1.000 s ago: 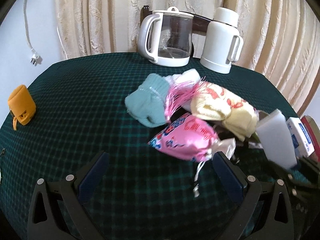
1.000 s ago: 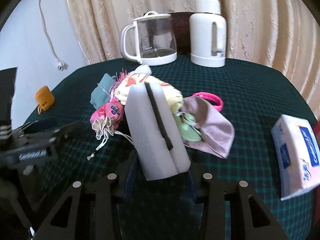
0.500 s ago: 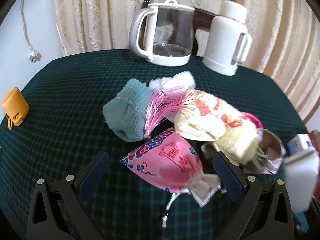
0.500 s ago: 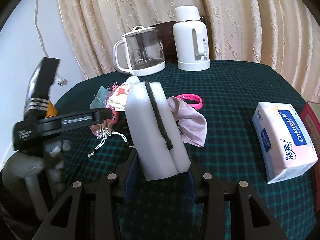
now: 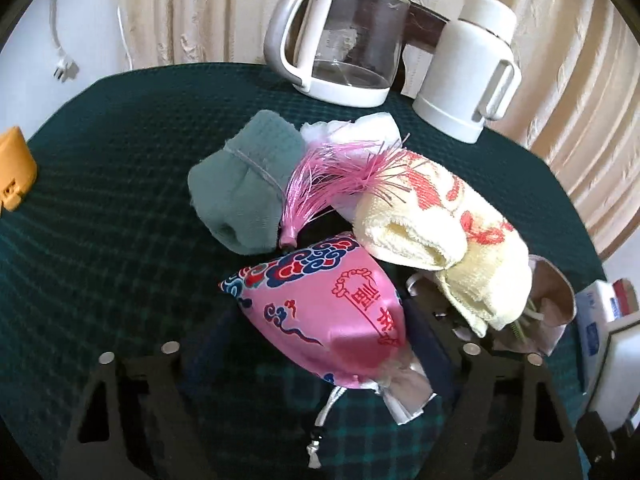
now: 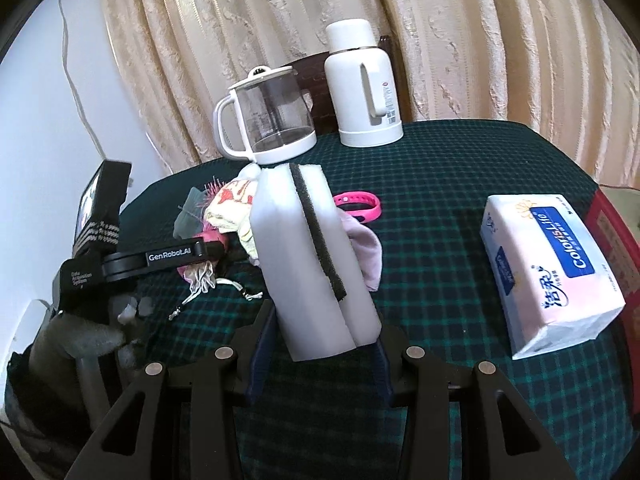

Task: Organize soft objects
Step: 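Grasp the pink drawstring pouch with the left gripper and lift it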

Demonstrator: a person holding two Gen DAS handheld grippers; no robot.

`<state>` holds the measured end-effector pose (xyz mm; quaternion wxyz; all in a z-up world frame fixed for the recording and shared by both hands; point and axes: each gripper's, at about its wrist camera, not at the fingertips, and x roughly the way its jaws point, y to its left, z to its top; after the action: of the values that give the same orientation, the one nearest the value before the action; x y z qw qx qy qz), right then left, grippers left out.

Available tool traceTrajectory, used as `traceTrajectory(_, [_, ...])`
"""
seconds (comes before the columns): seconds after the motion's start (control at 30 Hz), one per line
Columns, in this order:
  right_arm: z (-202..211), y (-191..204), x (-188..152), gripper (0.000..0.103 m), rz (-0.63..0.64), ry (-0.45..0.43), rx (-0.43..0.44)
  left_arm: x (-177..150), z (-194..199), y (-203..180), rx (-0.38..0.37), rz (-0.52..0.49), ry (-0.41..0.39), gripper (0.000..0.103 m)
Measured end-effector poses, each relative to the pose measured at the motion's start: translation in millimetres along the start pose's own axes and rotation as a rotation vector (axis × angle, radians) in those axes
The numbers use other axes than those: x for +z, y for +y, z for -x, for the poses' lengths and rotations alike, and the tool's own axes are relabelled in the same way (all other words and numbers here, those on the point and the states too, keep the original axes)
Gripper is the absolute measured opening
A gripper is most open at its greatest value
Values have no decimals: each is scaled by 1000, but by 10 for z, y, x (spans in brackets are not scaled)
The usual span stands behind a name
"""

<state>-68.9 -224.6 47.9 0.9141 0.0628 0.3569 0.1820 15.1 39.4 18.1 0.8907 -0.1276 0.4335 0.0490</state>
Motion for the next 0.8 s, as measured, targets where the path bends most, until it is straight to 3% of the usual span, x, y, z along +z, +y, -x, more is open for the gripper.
traceTrajectory(0.3, [204,-214,33,45,-61,-55,-13,-89,189,27,-32,-7,-26,57])
traceTrajectory(0.6, [465,-496,72,45,-124,-125,-49,-112,609,-20,-26,-40,-114,57])
traceTrajectory(0.8, [640,-756,64,45,-179,-167,-96,-71,854,-201,-63,-74,-163,57])
